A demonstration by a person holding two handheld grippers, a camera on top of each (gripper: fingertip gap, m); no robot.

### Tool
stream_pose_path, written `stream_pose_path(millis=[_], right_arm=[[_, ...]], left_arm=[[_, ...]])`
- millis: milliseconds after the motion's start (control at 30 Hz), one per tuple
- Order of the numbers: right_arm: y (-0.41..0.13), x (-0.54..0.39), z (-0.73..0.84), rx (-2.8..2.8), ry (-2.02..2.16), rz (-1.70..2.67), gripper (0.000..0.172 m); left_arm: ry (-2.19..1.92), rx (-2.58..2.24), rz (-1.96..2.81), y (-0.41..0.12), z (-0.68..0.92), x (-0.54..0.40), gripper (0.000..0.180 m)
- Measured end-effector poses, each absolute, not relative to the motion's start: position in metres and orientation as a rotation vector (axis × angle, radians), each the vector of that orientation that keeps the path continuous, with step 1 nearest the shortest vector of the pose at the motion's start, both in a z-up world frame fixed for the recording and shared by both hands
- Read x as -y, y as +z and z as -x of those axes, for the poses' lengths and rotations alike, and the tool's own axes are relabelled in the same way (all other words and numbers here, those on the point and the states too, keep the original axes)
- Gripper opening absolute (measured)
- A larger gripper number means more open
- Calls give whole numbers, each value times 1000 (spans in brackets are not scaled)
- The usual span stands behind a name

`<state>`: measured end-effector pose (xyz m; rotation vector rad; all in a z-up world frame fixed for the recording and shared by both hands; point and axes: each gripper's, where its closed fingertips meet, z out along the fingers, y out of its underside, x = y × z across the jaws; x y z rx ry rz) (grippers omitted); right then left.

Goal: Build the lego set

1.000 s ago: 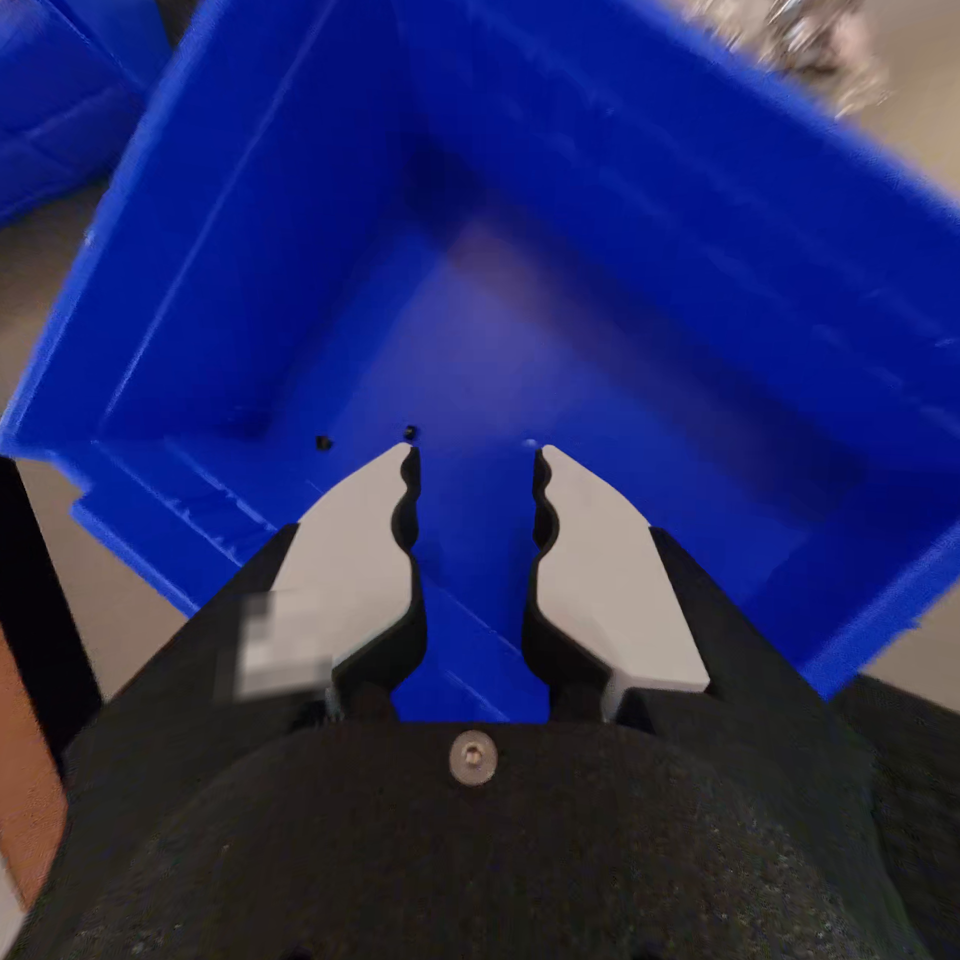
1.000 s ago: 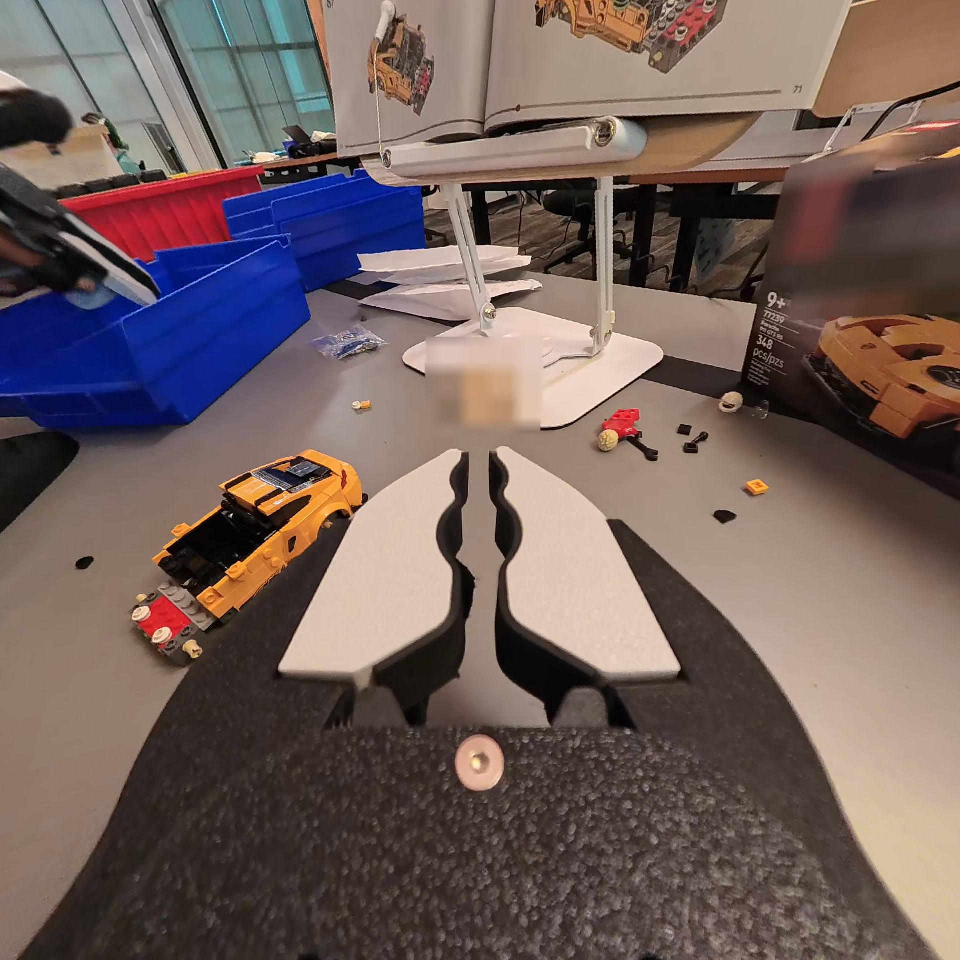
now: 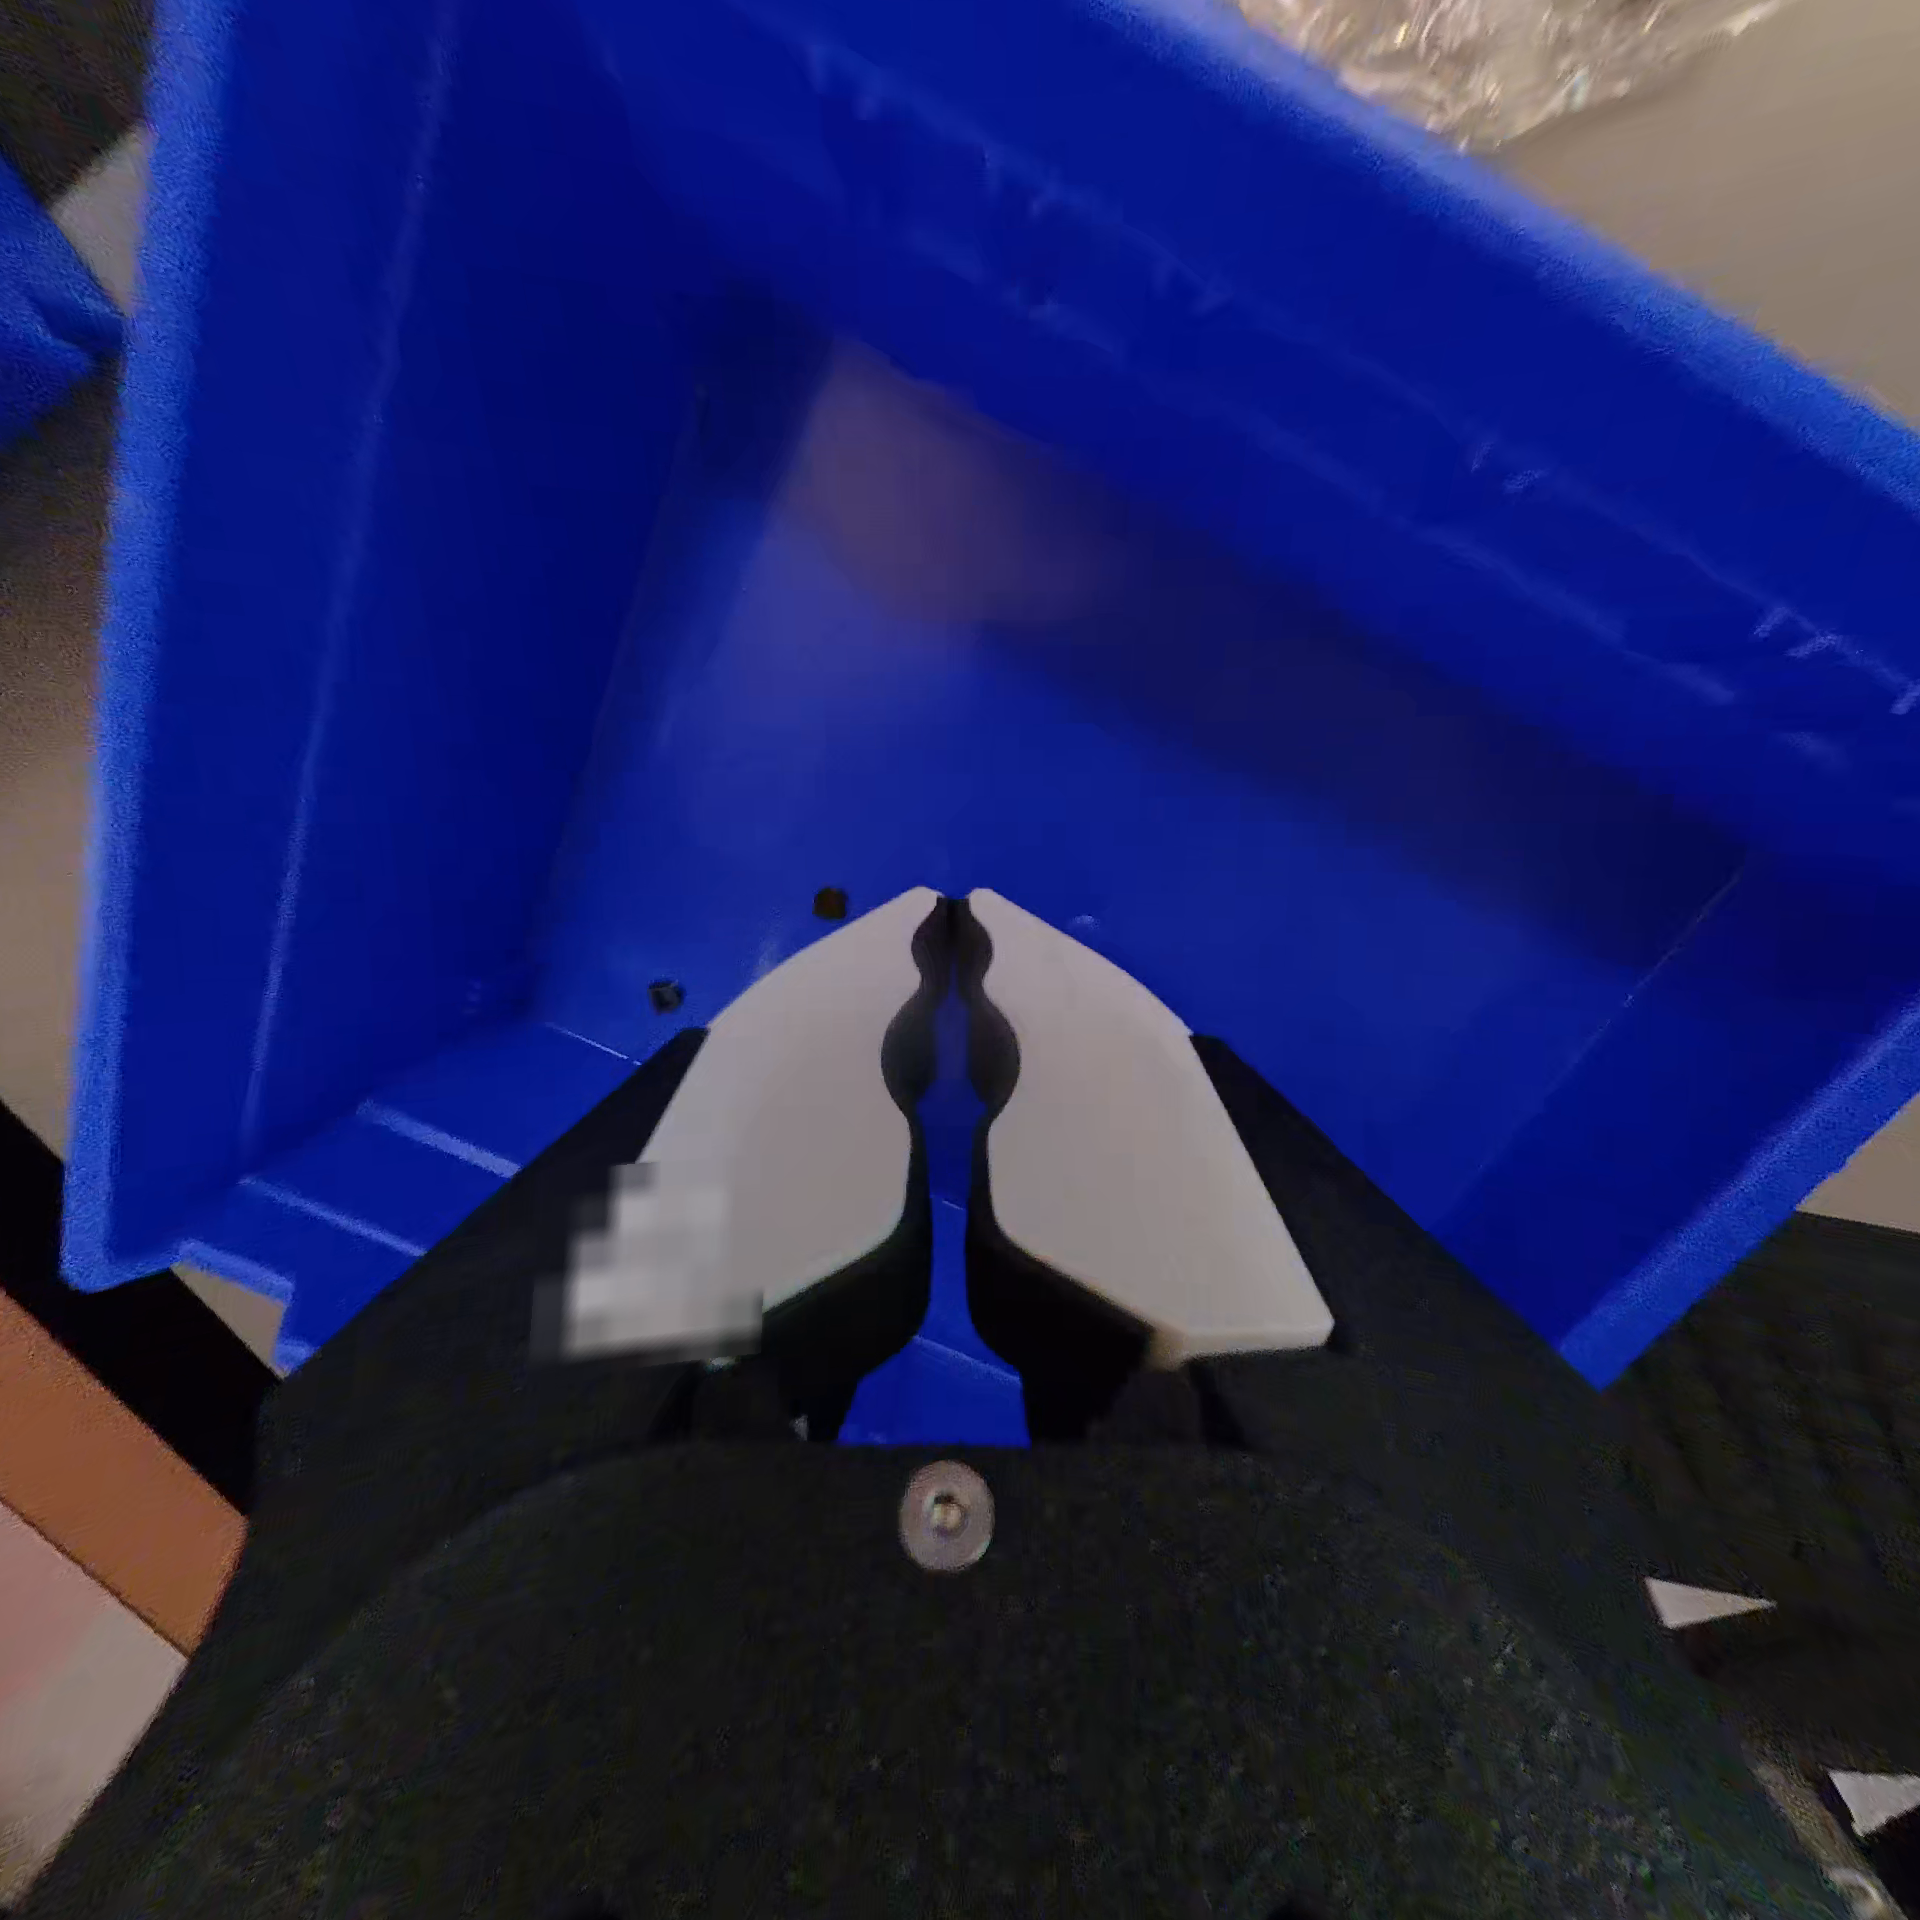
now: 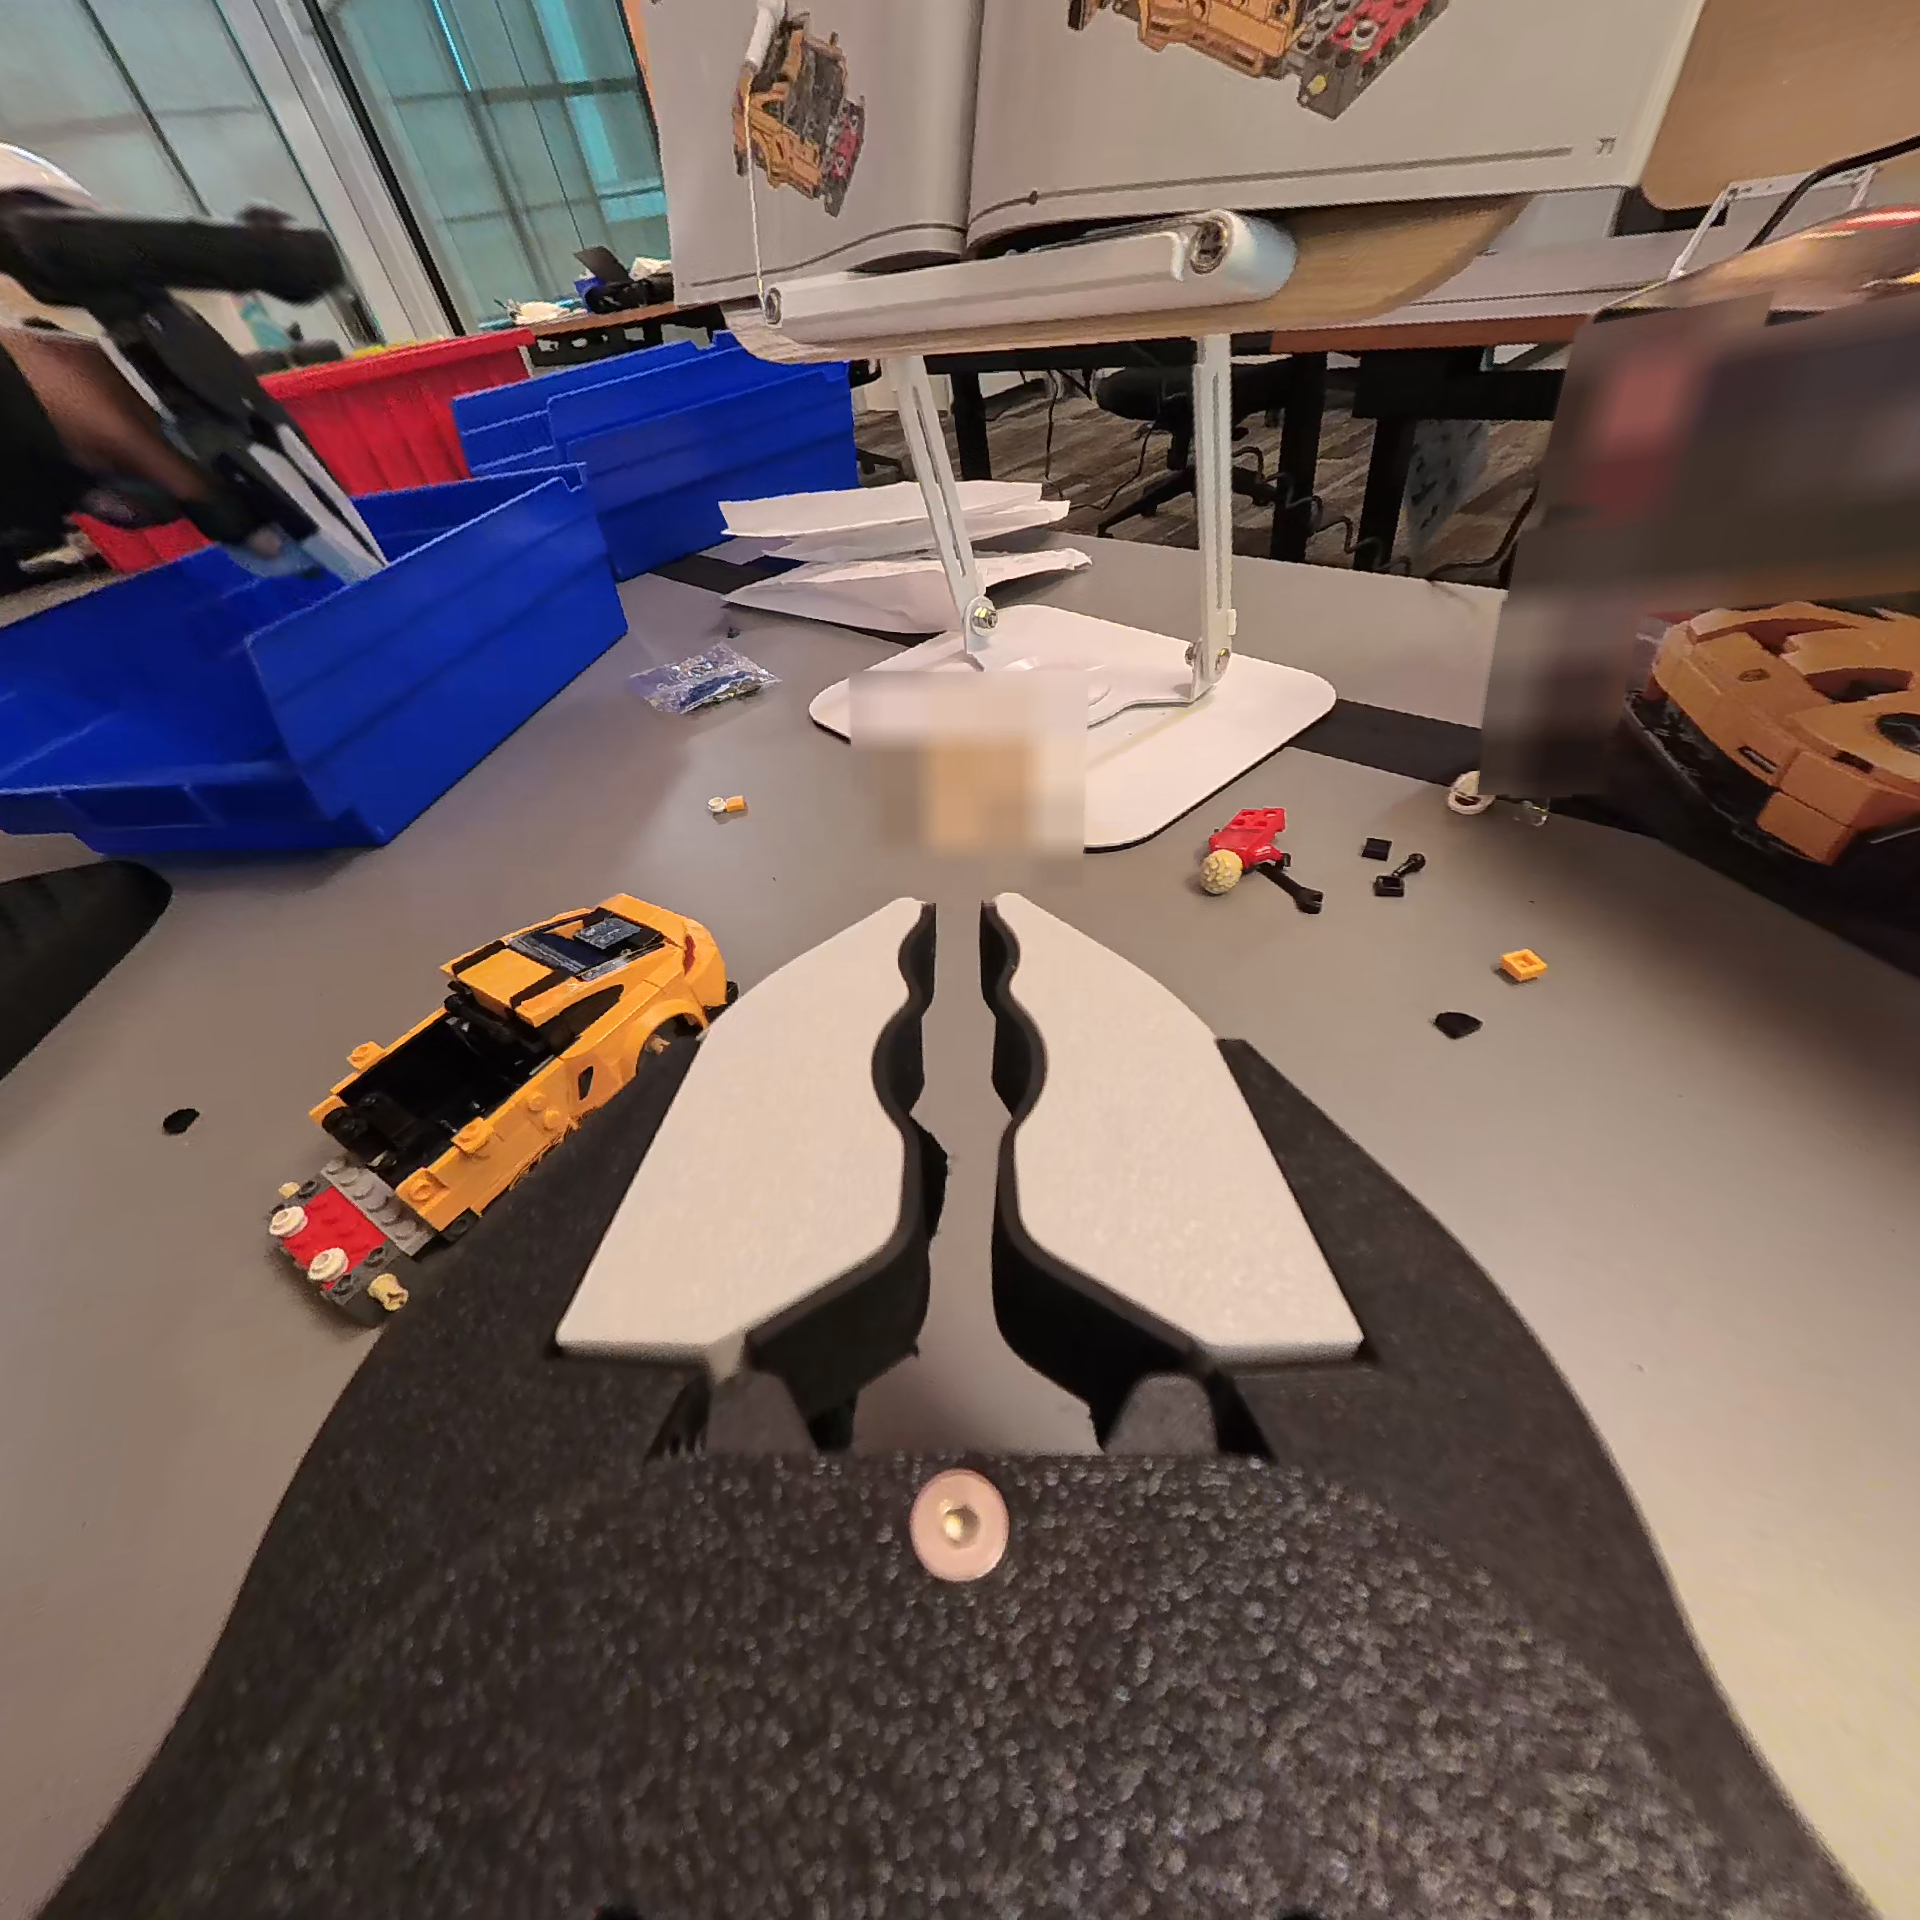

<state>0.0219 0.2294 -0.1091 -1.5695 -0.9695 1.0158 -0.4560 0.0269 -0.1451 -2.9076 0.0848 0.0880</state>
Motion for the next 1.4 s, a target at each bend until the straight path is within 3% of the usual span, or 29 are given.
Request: stream_pose_path(millis=[167, 200, 533, 1000, 1100, 1300, 1400], right_arm=[[-110, -226, -20, 998, 991, 1552, 8], [-109, -226, -20, 999, 986, 1550, 8], [-109, -228, -22, 1002, 973, 1542, 8], [-109, -227, -21, 1004, 977, 1542, 7], [-106, -227, -21, 1003, 975, 1527, 8], [-84, -198, -12, 1110, 925, 1326, 10], [-84, -181, -5, 1206, 828, 1218, 10]], left_arm=[[168, -11, 2929, -157, 469, -21, 0], [176, 18, 2947, -164, 473, -21, 19], [184, 150, 3106, -199, 494, -14, 15], [165, 199, 3111, -202, 497, -14, 9], [132, 165, 3015, -182, 482, -30, 9], [-164, -154, 2580, -77, 357, -83, 8], [-317, -372, 2496, -61, 266, -84, 8]])
